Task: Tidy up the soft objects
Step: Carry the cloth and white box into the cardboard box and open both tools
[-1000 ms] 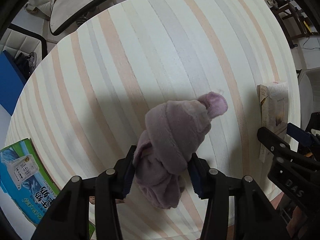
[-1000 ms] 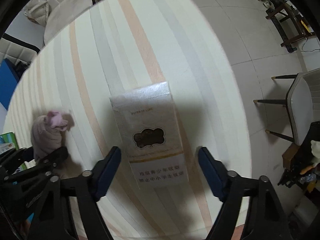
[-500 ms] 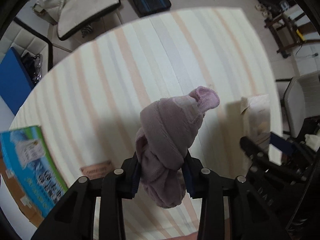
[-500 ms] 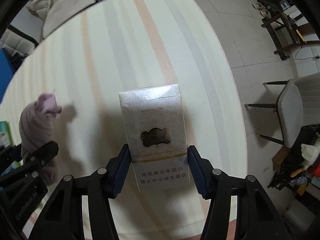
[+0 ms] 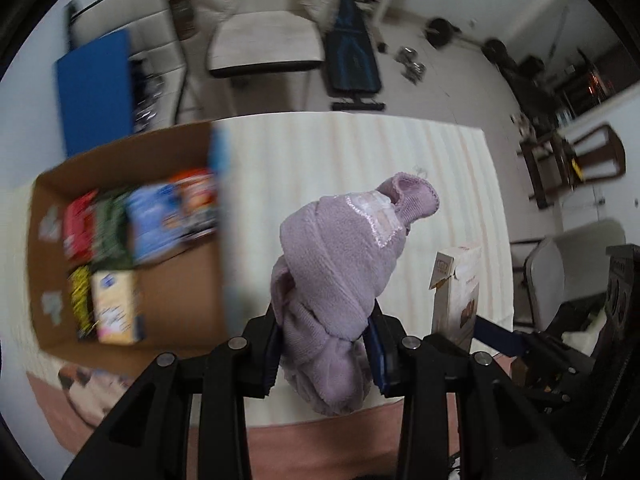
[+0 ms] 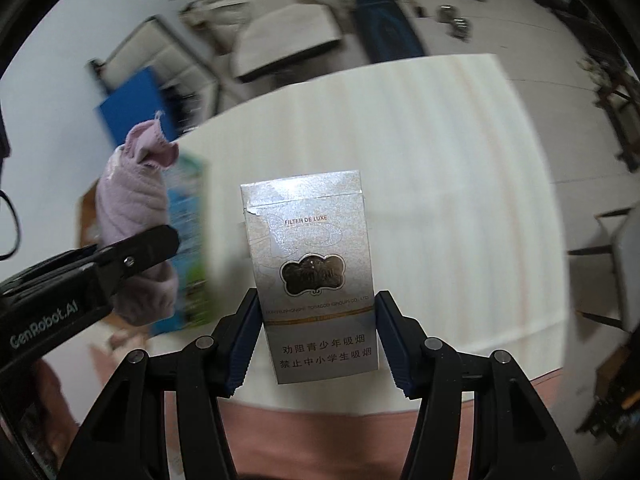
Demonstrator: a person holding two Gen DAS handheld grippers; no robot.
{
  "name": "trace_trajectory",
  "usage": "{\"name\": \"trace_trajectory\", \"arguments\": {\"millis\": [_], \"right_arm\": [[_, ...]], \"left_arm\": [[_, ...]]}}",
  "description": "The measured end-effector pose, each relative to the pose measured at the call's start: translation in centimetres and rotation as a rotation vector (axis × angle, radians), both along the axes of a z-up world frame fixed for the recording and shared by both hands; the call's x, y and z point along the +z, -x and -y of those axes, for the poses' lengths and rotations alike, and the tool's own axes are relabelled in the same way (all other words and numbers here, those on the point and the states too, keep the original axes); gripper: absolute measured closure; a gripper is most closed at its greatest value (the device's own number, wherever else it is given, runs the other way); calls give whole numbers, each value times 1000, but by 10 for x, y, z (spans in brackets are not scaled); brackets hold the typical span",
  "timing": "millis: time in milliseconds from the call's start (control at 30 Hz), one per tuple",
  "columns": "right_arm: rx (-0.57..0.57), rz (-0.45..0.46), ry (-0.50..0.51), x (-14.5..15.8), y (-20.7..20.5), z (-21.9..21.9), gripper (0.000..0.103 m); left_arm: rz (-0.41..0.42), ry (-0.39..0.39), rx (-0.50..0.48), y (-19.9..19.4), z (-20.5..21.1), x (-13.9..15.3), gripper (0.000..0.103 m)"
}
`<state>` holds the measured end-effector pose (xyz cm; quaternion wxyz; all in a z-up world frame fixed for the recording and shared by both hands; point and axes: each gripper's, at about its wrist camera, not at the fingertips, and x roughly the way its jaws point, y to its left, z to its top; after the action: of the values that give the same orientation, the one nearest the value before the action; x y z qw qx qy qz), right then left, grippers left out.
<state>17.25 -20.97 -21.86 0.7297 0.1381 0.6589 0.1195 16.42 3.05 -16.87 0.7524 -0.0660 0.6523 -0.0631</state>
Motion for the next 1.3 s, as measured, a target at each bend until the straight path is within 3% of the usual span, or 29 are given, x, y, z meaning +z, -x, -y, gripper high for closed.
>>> {"name": "trace_trajectory", "arguments": {"millis": [133,233,400,500,700,867,1033,1100,1200,1300], "right_arm": [[61,7,-62,23,11,-87,44],[96,-13,-96,21,14,-144,44],[106,-62,-79,0,12,-205,44],[104,-101,-35,-22,7,-231,44],[97,-136,50,-53,-15,-244,44],[99,-148,106,-68,-23,-251,43],[134,-155,148,-72,-20,-258,28],[140,-125,180,-66,-19,-261,13],[140,-113,194,-59,-17,-263,13],[139,-105,211,-53,-13,-262,13]], "left_arm": [[-19,-3,103,12,-71,0,70],[-76,34,173,16,-114,-12,70],[-246,144,269,6,-170,-68,70],[-314,163,280,-5,-180,-98,70],[-372,195,236,-19,-179,-126,70],[-412,194,194,-22,-164,-134,63],[-404,160,151,-22,-148,-135,41],[-380,147,144,-20,-146,-127,39],[-335,115,139,-19,-149,-115,23],[-292,75,135,-16,-157,-102,16]]}}
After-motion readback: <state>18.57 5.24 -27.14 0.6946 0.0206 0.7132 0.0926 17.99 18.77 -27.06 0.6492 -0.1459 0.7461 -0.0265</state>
